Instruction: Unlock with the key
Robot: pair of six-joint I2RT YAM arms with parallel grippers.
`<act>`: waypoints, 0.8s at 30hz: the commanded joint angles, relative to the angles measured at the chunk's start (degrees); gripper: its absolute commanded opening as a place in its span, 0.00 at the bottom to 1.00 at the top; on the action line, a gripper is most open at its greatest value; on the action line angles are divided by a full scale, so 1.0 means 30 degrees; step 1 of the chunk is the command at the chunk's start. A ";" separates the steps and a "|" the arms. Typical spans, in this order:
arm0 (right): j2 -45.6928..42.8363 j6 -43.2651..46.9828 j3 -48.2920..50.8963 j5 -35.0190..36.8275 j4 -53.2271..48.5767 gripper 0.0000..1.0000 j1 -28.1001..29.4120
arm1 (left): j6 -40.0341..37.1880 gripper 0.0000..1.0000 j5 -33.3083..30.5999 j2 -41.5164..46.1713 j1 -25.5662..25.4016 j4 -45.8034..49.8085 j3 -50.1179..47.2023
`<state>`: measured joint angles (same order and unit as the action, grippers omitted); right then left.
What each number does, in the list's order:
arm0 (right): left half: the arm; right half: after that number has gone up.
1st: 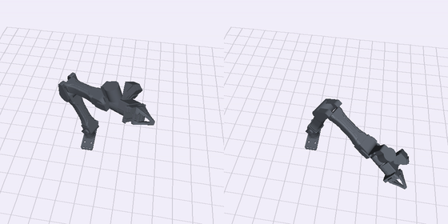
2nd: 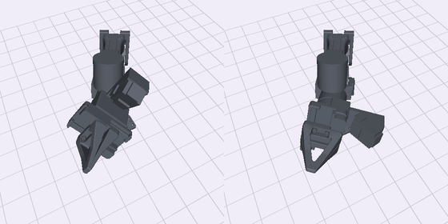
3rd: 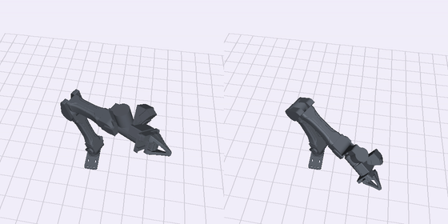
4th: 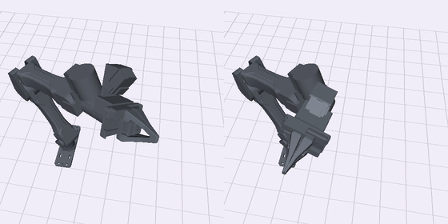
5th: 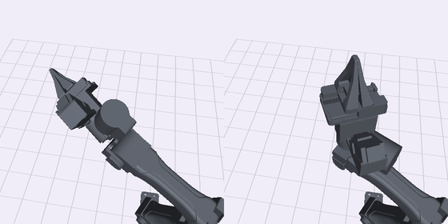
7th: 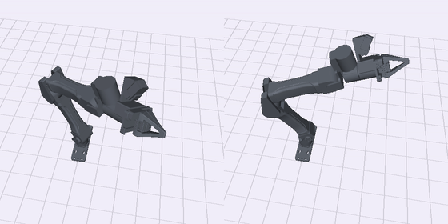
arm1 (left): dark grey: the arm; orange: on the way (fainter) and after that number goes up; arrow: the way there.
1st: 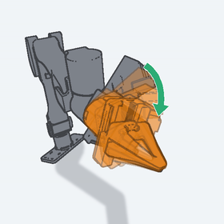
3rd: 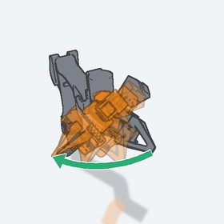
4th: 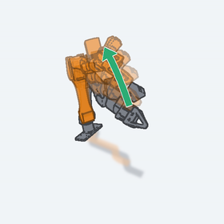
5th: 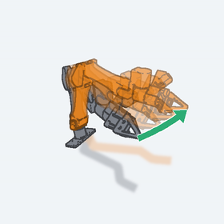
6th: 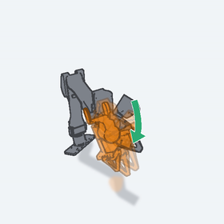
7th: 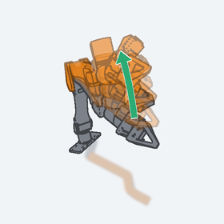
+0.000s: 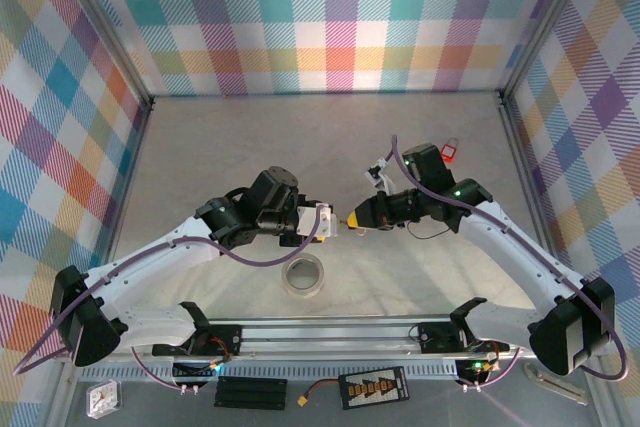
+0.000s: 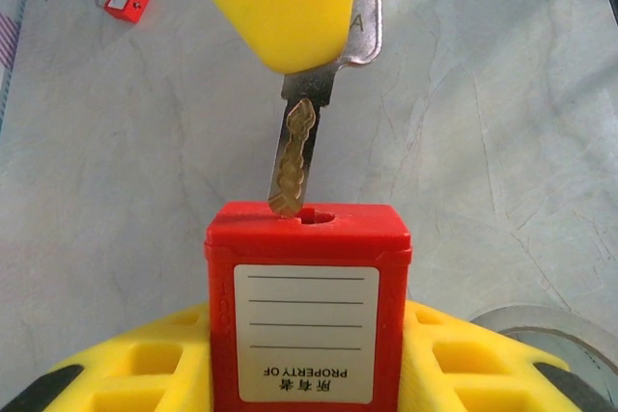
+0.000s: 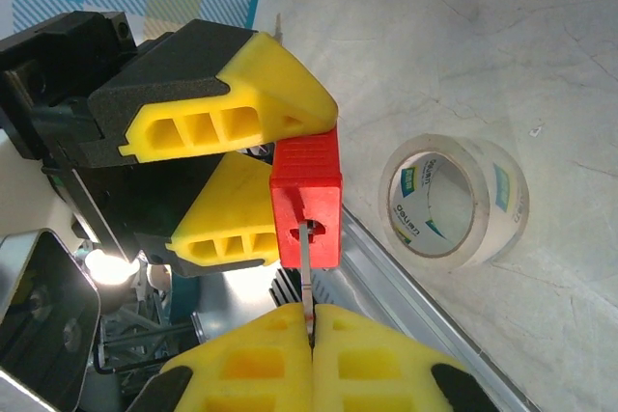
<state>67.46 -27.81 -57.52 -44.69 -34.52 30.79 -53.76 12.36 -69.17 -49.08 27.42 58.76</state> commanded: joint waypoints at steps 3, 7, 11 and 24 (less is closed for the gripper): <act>0.0218 -0.0257 0.0370 -0.0745 0.0812 0.00 0.0109 | 0.0048 0.00 0.0437 -0.0030 -0.0352 -0.0527 0.0649; 0.0075 -0.0410 0.0603 -0.0953 0.0994 0.00 0.0226 | 0.0019 0.00 0.0176 -0.0088 -0.0355 -0.0555 0.0678; 0.0042 -0.0426 0.0768 -0.1065 0.0977 0.00 0.0371 | 0.0021 0.00 0.0169 -0.0211 -0.0352 -0.0527 0.0733; 0.0783 -0.0393 0.0594 -0.1105 0.0678 0.00 0.0490 | -0.0682 0.00 -0.0481 -0.0031 -0.1023 -0.0772 0.0483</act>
<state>68.58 -29.19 -55.48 -46.19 -32.62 31.53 -54.48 10.09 -69.80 -50.24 28.58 59.02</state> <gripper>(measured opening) 0.070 0.375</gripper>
